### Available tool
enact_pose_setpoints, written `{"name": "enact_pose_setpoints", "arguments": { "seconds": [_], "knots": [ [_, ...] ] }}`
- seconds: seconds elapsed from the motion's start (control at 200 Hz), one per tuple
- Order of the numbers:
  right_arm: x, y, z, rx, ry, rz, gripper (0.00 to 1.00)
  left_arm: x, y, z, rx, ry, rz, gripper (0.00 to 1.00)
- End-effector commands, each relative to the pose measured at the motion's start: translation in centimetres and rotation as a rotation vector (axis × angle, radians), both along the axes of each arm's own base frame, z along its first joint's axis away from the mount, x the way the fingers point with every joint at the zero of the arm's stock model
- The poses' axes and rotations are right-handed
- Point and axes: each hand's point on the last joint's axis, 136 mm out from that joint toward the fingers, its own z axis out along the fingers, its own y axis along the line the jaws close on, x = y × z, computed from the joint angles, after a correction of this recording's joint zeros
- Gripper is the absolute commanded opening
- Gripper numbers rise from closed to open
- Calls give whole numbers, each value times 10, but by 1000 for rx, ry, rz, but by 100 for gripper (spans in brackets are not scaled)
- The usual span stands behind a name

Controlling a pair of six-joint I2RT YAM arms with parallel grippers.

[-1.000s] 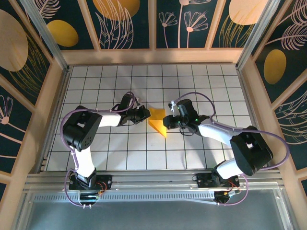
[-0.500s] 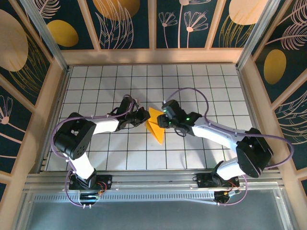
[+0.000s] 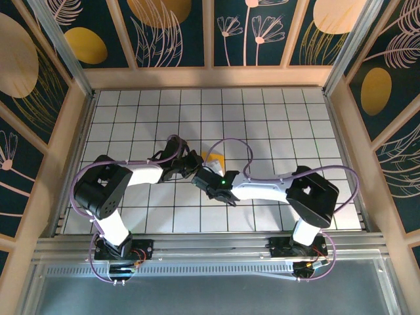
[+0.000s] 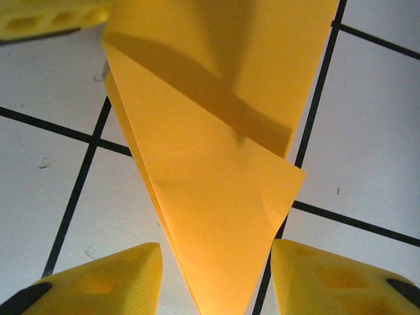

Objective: Fold a paper plane with a square sheet of paper (fold left side to right side)
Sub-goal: Fourth fold the wing at the center of the table.

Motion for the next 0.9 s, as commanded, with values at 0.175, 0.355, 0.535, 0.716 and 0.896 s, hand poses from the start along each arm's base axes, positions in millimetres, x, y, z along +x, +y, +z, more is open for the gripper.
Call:
{"name": "enact_pose_setpoints", "arguments": {
  "seconds": [0.175,0.355,0.535,0.716,0.896],
  "knots": [
    [4,2,-9,-36,-38,-29,44,1,-4,9,-37,-4,25,0],
    [7,3,-13,-44,-51,-32,40,0,-6,9,-36,-2,21,0],
    [7,2,-15,-52,-52,-36,35,-2,-6,8,-31,1,19,0],
    [6,0,-17,-61,-51,-34,29,-2,-6,8,-32,1,19,0],
    [6,-1,-19,-72,-47,-31,23,-2,-7,8,-28,0,16,0]
  ]
}}
